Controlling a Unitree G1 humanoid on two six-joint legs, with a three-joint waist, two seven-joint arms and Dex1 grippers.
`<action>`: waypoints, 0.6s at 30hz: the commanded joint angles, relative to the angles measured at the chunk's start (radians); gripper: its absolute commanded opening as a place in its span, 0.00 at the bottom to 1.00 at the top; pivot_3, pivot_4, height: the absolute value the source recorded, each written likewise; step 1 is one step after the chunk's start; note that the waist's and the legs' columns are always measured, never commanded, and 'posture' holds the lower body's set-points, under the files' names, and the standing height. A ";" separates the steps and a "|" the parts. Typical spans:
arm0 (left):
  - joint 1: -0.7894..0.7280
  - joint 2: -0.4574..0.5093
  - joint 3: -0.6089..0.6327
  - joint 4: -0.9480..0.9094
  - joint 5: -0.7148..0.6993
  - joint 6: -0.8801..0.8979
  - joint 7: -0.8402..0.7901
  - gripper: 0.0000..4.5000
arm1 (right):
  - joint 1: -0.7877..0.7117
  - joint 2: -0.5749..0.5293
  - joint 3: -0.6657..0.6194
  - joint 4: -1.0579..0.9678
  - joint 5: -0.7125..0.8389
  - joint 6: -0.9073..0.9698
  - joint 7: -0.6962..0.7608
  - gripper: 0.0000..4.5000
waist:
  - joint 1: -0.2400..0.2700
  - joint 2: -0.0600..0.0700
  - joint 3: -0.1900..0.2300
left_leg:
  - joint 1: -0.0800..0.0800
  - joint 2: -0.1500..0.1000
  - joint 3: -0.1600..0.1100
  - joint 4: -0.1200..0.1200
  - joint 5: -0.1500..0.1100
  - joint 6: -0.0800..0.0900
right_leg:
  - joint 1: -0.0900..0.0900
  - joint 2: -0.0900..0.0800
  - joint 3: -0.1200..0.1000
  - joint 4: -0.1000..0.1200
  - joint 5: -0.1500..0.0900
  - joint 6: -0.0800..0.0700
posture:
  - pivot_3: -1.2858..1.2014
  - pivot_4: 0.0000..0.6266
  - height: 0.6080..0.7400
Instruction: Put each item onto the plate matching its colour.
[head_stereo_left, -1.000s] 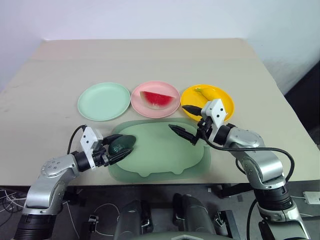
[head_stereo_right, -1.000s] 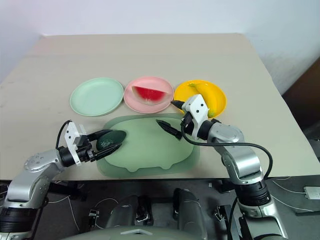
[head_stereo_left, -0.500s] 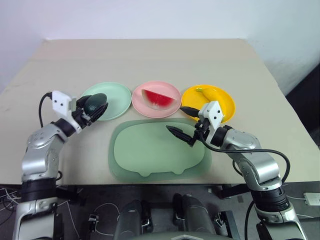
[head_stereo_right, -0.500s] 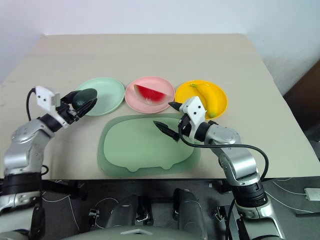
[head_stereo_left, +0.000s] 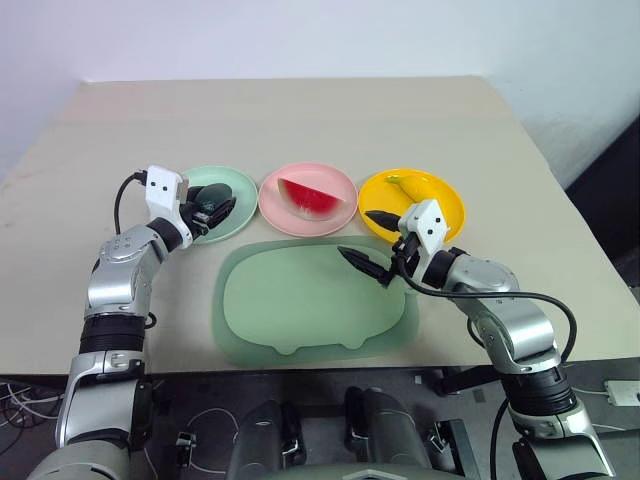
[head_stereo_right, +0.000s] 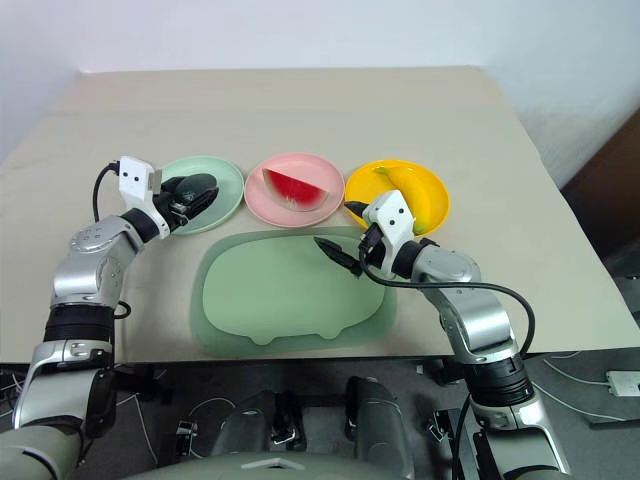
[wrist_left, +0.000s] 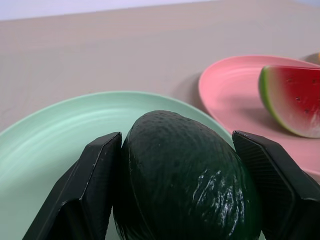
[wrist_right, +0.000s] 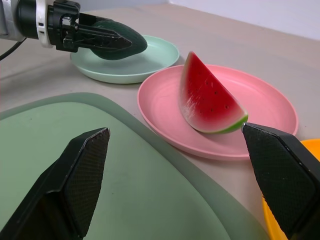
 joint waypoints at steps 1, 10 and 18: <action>-0.012 0.011 0.025 -0.023 -0.007 0.013 0.012 1.00 | -0.010 -0.011 -0.022 -0.033 -0.003 -0.018 -0.005 1.00 | 0.002 0.000 0.000 | 0.000 0.000 0.000 0.001 0.000 -0.001 | 0.000 0.000 0.000 0.000 0.000 0.000 | 0.52 0.24 0.67; 0.031 0.026 0.034 -0.129 -0.028 -0.002 -0.023 1.00 | -0.011 -0.010 -0.026 -0.044 0.010 -0.018 -0.004 1.00 | 0.003 0.000 0.000 | -0.001 0.000 -0.001 0.004 -0.001 0.000 | 0.000 -0.001 0.000 0.002 0.000 0.000 | 0.52 0.24 0.67; 0.238 0.096 0.154 -0.384 -0.203 -0.032 -0.220 1.00 | 0.036 0.010 -0.063 -0.089 0.078 0.003 -0.007 1.00 | 0.000 0.000 0.000 | -0.001 0.001 -0.002 0.005 -0.001 -0.001 | 0.000 -0.001 0.000 0.003 0.000 0.000 | 0.52 0.24 0.67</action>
